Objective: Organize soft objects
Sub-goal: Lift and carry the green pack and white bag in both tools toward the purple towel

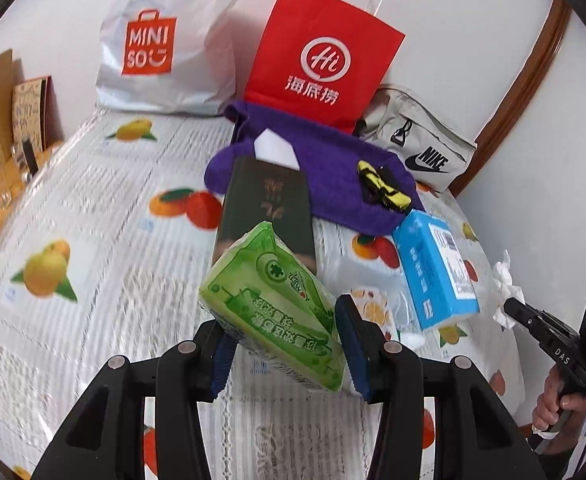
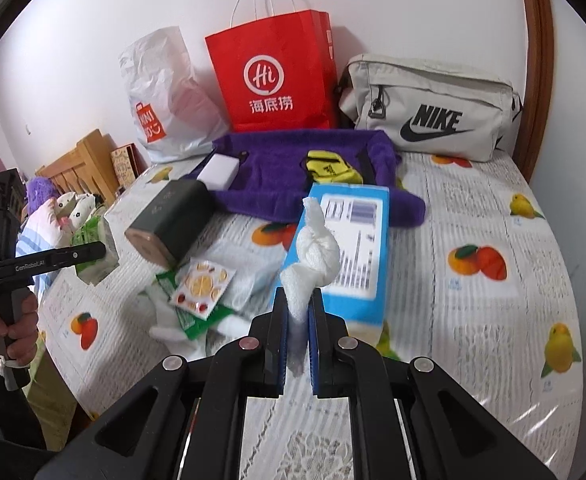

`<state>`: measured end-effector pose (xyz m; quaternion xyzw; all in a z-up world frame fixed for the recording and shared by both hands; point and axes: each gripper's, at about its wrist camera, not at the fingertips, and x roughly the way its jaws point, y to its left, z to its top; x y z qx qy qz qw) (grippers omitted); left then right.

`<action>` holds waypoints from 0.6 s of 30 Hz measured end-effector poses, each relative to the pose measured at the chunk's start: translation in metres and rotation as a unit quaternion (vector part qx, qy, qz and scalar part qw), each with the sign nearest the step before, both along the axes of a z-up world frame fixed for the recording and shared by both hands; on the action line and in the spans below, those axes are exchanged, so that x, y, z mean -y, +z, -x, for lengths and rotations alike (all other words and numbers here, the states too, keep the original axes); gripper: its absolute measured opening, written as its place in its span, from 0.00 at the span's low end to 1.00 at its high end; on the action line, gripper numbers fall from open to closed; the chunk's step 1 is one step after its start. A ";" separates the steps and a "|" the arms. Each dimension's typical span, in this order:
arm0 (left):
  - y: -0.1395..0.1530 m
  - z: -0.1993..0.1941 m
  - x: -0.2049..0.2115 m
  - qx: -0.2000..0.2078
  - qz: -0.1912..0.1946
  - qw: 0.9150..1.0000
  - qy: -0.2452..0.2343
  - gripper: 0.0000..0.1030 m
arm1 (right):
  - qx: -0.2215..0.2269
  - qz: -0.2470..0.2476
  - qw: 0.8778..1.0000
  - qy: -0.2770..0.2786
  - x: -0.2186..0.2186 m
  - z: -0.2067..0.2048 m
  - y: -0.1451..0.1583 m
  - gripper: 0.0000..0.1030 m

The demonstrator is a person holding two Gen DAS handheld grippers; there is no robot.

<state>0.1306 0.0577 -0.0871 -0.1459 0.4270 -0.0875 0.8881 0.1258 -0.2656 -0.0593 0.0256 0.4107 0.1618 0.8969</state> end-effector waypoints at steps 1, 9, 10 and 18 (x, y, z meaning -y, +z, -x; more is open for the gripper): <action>0.003 -0.004 0.001 0.001 -0.003 1.000 -0.001 0.44 | 0.001 0.001 1.000 0.001 -0.001 -0.003 0.002 0.09; 0.018 -0.033 0.006 0.004 -0.015 1.000 -0.008 0.44 | 0.003 0.005 1.000 0.005 -0.002 -0.028 0.007 0.09; 0.019 -0.037 0.007 0.004 -0.016 1.000 -0.008 0.44 | 0.003 0.006 1.000 0.006 -0.002 -0.032 0.008 0.09; 0.021 -0.075 0.016 0.001 -0.022 1.000 -0.016 0.44 | 0.003 0.007 1.000 0.011 -0.004 -0.071 0.006 0.09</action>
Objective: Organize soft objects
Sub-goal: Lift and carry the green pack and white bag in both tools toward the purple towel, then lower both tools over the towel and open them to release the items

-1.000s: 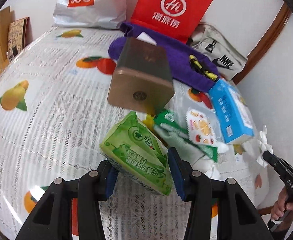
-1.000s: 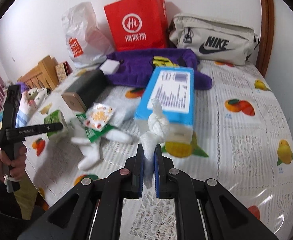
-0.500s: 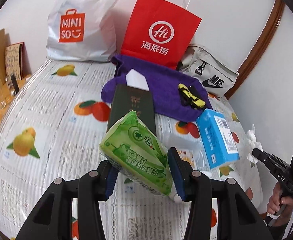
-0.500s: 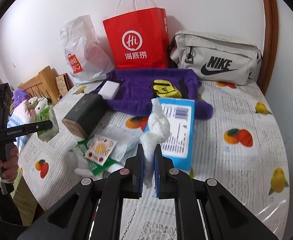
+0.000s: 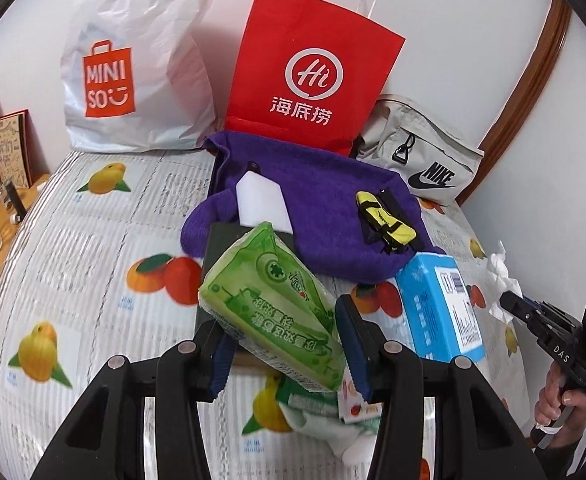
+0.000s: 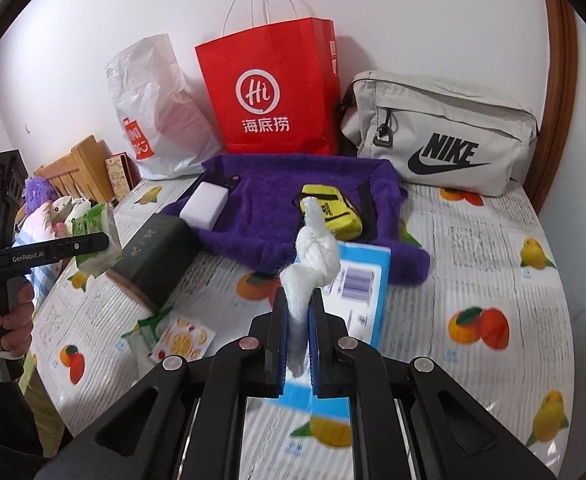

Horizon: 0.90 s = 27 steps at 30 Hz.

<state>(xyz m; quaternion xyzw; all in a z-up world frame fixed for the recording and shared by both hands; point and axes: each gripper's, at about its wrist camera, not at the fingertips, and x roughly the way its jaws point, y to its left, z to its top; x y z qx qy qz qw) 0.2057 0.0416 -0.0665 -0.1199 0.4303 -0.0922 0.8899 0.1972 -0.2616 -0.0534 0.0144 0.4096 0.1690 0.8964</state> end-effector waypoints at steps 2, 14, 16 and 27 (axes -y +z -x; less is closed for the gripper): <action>-0.001 -0.010 0.002 -0.001 -0.002 1.000 -0.002 0.44 | 0.000 0.001 1.000 0.001 -0.002 -0.012 -0.001 0.09; -0.006 -0.057 0.001 -0.009 -0.003 1.000 0.001 0.44 | 0.003 0.010 1.000 0.004 -0.005 -0.079 -0.006 0.09; -0.007 -0.065 0.002 -0.011 -0.003 1.000 -0.003 0.44 | 0.002 0.014 1.000 0.005 -0.005 -0.090 -0.008 0.09; -0.017 -0.112 0.014 -0.027 -0.002 1.000 -0.016 0.44 | -0.012 0.021 1.000 0.006 -0.008 -0.149 -0.022 0.09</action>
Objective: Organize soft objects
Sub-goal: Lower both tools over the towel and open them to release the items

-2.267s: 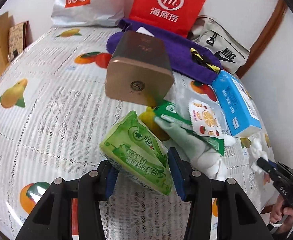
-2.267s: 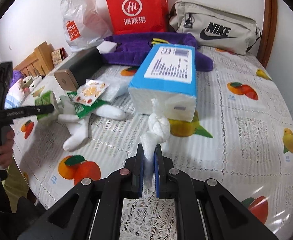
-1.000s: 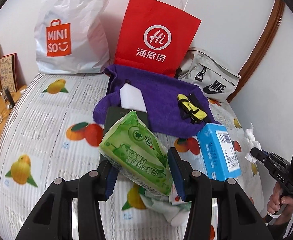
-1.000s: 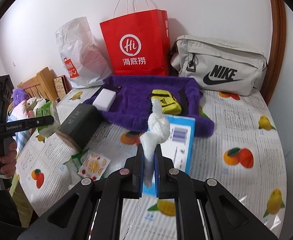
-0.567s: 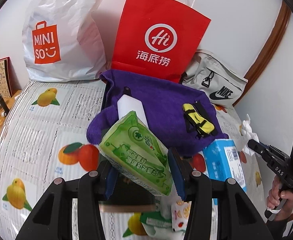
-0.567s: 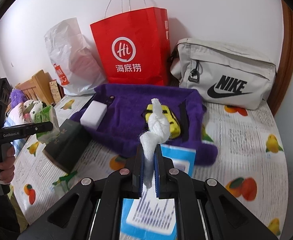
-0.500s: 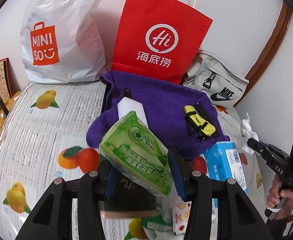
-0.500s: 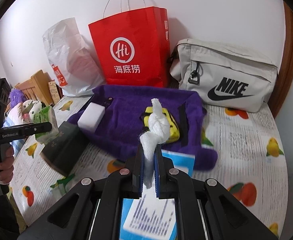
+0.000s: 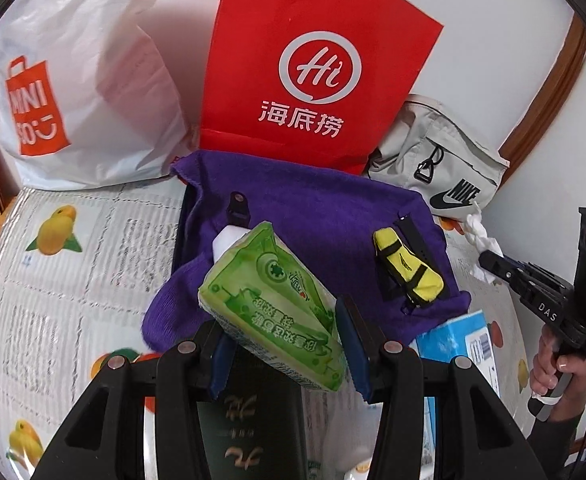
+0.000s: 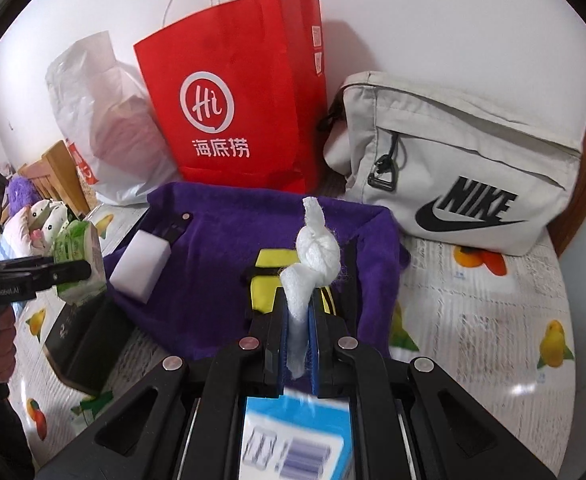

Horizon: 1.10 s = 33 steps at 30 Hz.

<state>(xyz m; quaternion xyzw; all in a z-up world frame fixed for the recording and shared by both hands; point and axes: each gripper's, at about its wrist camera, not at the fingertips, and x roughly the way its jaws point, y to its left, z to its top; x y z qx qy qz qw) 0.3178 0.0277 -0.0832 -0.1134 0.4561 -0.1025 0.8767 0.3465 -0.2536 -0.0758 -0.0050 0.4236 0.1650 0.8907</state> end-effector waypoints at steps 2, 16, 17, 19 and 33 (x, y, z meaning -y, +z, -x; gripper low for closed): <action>-0.001 -0.007 0.003 -0.001 -0.001 1.000 -0.003 0.44 | -0.005 0.000 1.000 0.002 -0.003 -0.010 -0.005 0.09; -0.013 -0.064 0.023 -0.021 -0.033 0.999 -0.009 0.45 | -0.056 0.024 0.998 0.004 -0.010 -0.058 -0.048 0.09; -0.014 -0.069 0.025 -0.021 -0.039 0.999 -0.010 0.45 | -0.059 0.026 0.998 0.004 -0.010 -0.060 -0.051 0.09; -0.016 -0.077 0.030 -0.020 -0.056 0.998 -0.013 0.45 | -0.060 0.027 0.998 0.002 -0.009 -0.062 -0.053 0.09; -0.040 -0.115 0.051 -0.059 -0.092 0.994 -0.025 0.51 | -0.078 0.020 0.997 0.012 -0.008 -0.067 -0.063 0.10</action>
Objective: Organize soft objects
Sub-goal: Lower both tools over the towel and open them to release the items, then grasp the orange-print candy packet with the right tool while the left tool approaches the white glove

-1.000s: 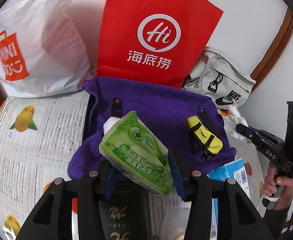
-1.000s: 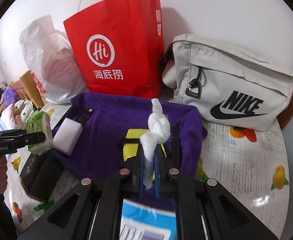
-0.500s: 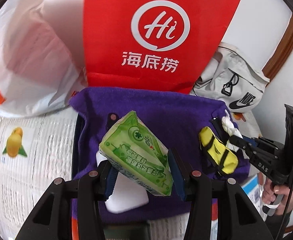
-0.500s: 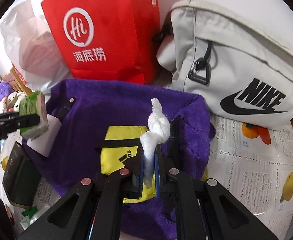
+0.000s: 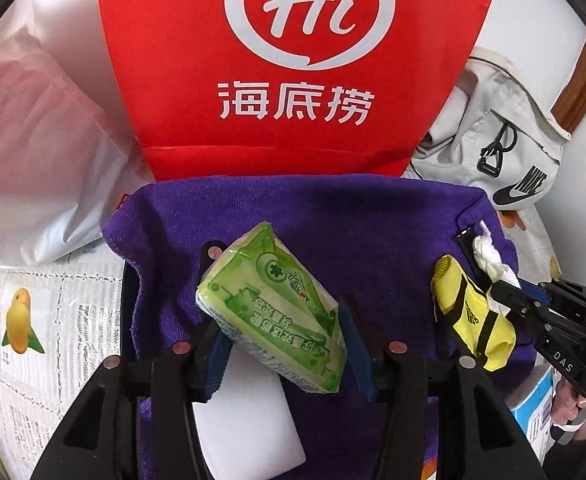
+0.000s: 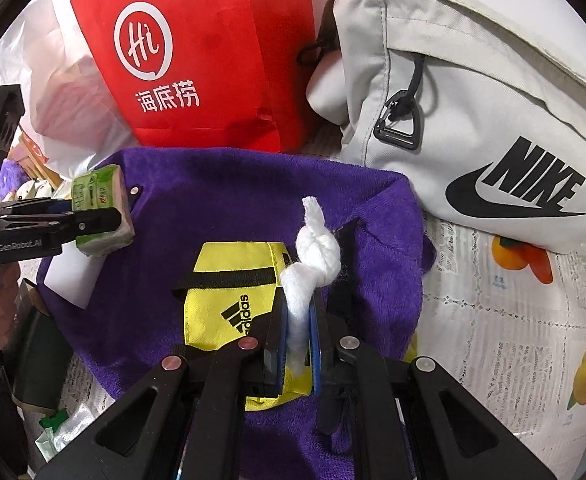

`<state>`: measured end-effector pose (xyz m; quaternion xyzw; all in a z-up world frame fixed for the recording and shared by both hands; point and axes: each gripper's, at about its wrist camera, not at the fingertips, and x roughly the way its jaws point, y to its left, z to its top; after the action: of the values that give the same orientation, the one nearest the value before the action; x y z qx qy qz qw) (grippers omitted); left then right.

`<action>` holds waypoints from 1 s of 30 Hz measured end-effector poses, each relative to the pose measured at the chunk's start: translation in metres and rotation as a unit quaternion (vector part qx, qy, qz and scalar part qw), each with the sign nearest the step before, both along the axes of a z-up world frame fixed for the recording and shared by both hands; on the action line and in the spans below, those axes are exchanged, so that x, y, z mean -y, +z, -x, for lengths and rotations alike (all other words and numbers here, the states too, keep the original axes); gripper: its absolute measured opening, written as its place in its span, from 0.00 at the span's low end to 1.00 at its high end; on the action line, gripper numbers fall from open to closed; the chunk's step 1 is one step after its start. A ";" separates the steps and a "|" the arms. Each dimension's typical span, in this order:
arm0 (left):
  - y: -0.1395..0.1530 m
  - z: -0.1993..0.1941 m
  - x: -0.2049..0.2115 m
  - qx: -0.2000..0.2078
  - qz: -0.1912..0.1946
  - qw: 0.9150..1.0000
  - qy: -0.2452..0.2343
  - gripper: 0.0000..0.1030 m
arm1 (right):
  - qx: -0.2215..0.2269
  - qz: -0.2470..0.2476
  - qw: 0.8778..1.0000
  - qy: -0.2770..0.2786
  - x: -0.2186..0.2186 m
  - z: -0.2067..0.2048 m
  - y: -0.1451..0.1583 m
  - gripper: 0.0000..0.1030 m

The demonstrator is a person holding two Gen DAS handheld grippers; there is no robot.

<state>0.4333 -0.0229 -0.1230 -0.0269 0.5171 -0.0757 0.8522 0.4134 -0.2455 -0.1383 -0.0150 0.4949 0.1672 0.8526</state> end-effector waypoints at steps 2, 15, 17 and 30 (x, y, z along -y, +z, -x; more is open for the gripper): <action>-0.001 -0.001 0.002 -0.004 0.001 1.000 0.001 0.57 | 0.000 0.000 1.000 0.006 0.001 0.000 0.001 0.14; 0.041 0.036 -0.015 0.037 -0.005 0.999 0.019 0.65 | 0.053 -0.009 0.999 0.002 -0.006 0.046 0.047 0.52; 0.048 0.048 -0.019 0.046 -0.004 0.999 0.024 0.65 | 0.069 -0.015 0.997 -0.004 -0.002 0.063 0.057 0.52; 0.071 0.158 -0.031 0.071 0.018 0.996 0.045 0.65 | 0.063 -0.054 0.997 -0.001 0.001 0.181 0.074 0.52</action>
<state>0.2754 0.0080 -0.0521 -0.0603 0.4517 -0.0487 0.8888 0.2328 -0.2464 -0.0642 0.0215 0.4301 0.1914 0.8820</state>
